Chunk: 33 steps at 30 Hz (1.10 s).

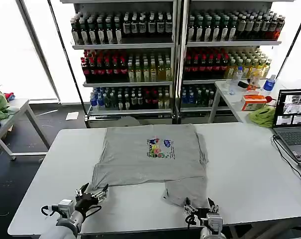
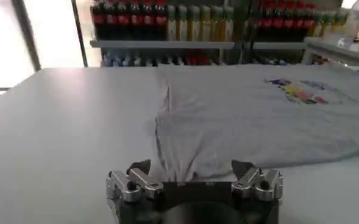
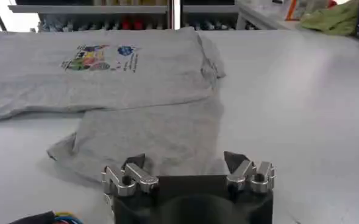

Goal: Fold and organize the clothes.

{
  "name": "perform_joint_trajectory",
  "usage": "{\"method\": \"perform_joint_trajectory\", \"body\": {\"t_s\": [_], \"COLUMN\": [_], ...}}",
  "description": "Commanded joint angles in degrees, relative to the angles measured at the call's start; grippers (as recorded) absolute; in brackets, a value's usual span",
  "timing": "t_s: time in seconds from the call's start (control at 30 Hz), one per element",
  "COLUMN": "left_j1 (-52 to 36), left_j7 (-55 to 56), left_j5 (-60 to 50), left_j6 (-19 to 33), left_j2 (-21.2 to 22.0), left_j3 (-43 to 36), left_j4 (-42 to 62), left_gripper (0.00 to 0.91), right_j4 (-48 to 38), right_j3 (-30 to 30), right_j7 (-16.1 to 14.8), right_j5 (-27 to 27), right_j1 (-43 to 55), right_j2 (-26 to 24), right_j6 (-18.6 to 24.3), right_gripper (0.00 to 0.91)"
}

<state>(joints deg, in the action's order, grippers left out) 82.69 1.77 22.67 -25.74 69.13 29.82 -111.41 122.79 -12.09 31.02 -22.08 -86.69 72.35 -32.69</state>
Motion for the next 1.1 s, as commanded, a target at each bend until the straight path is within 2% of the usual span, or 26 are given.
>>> {"method": "perform_joint_trajectory", "body": {"t_s": [0.03,0.8,1.1], "left_j1": [0.21,-0.37,-1.51], "left_j7": [0.03,0.01,-0.11], "left_j5": [-0.09,-0.36,-0.18], "left_j6": [-0.23,-0.72,0.89], "left_j2": [-0.01,0.59,1.52], "left_j3": [-0.13,-0.98,-0.69], "left_j4": [-0.04,0.18,-0.53], "left_gripper": [0.01,0.01,0.0], "right_j4": [-0.14,-1.1,0.73], "right_j3": [0.08,-0.05,-1.37], "right_j7": [-0.32,-0.98,-3.29], "right_j5": [0.06,0.9,3.96], "right_j1": [-0.03,1.34,3.94], "right_j2": [0.08,0.21,0.87], "right_j6": [0.21,1.5,2.05], "right_gripper": [0.0,0.0,0.0]}}
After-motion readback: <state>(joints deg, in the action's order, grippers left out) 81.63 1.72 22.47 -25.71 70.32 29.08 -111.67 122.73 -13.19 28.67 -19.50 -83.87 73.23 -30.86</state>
